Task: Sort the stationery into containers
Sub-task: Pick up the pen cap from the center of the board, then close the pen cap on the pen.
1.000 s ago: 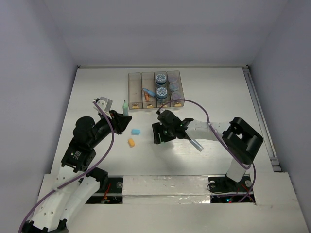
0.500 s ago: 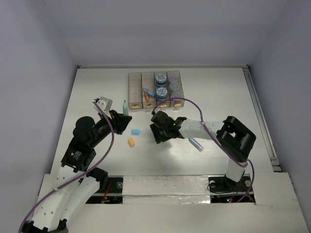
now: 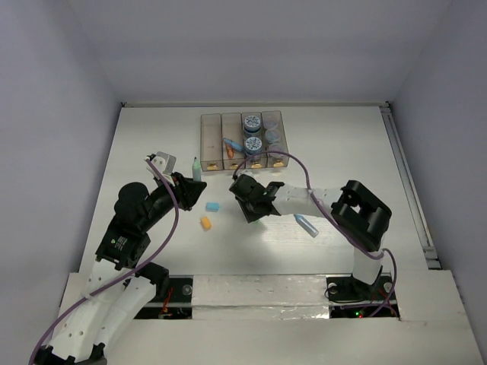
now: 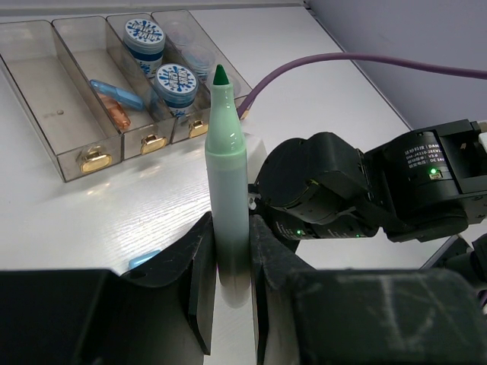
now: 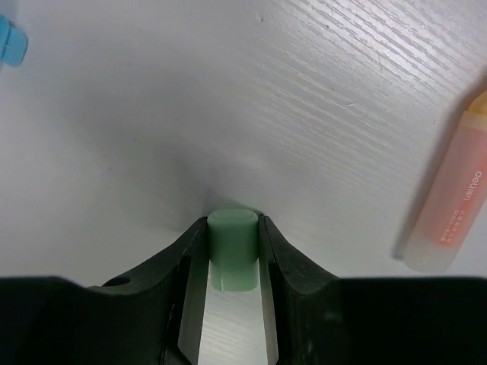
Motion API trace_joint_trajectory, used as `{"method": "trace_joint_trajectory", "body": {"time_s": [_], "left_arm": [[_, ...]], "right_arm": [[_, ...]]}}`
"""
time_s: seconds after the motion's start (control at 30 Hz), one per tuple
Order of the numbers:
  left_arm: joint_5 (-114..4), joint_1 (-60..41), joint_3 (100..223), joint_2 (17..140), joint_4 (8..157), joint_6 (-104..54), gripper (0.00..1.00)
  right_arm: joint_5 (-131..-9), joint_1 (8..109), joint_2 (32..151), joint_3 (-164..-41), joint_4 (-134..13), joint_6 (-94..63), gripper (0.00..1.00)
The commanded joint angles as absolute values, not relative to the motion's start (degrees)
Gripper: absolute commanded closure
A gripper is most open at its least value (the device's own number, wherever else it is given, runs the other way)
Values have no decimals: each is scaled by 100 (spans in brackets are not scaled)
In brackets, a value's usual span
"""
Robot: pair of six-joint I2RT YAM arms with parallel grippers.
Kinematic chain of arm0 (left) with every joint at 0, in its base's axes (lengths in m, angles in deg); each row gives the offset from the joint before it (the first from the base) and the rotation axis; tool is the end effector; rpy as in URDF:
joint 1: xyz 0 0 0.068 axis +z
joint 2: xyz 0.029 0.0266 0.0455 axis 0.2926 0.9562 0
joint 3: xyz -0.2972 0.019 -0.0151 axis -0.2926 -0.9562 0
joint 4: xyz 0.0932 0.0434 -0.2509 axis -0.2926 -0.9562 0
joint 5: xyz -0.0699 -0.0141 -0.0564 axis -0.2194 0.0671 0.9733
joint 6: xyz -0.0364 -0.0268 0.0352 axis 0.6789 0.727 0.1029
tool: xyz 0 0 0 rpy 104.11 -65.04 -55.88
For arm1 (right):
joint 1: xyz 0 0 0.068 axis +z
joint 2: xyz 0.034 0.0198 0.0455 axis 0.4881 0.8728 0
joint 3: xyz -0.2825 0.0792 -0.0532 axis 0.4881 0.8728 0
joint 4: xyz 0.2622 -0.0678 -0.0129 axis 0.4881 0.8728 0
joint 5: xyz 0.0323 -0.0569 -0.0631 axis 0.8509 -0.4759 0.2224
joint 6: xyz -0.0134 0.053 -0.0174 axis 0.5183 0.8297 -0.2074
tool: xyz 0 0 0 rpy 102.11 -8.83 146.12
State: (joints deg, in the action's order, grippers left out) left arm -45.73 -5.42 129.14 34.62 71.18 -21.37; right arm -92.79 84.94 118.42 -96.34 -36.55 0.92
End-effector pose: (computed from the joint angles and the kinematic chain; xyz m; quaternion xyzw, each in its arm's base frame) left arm 0.1151 -0.0609 0.3597 0.1539 0.6964 -0.3248 0.6212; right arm 0.2333 0.3237 0.1787 -0.2409 0.9332 0.0502 0.2618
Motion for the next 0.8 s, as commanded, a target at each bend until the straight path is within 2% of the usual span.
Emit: {"method": "trace_joint_trajectory", "body": {"time_s": [0.0,0.2,0.37,0.47,0.77], "left_arm": [[-4507,-540,12916,3462,7378,-2178,100],[-3841,-540,12872,3576,7694,-1976,100],[-3883,-540,12881,3629,7686,-1959,100],[-4015,-540,12872,3594,7677,-1906,100],[-4568,-540,12986,3779,7589,-1879,100]], "right_arm": [[-9740,8538,11983,-9648,-3368,7,92],[-9487,8302,10973,-9815,-4333,-265,99],[-8697,7879,9760,-9763,-5836,-257,100],[-8668,7879,9320,-9753,-6488,-125,100],[-8336,7879,9335,-10209,-7666,867,100]]}}
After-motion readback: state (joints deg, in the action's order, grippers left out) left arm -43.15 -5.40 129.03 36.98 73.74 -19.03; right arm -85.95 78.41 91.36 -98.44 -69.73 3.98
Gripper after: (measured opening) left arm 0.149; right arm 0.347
